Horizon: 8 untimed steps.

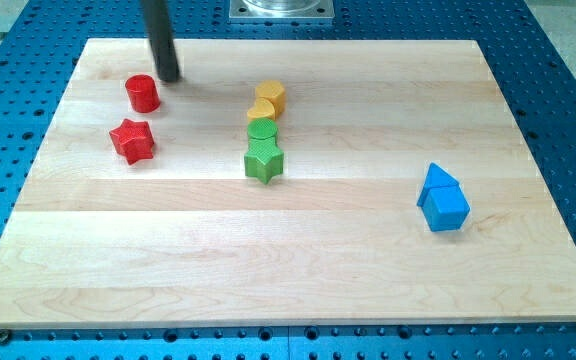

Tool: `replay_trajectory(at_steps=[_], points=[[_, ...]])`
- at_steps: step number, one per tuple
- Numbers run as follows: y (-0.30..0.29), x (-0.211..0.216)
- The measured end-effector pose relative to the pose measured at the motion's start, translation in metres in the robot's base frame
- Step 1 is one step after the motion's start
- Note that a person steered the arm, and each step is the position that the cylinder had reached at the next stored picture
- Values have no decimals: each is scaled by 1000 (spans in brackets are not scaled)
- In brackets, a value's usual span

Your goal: Push the red star to the bottom left of the green star

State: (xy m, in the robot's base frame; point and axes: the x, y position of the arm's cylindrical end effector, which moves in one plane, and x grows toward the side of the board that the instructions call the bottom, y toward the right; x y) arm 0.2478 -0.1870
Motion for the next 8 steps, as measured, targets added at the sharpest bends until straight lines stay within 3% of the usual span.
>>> replay_trajectory(at_steps=[1, 3, 4, 5, 6, 7, 8], points=[[-40, 34], [8, 157], [-24, 144], [20, 208], [59, 233], [16, 269], [58, 300]])
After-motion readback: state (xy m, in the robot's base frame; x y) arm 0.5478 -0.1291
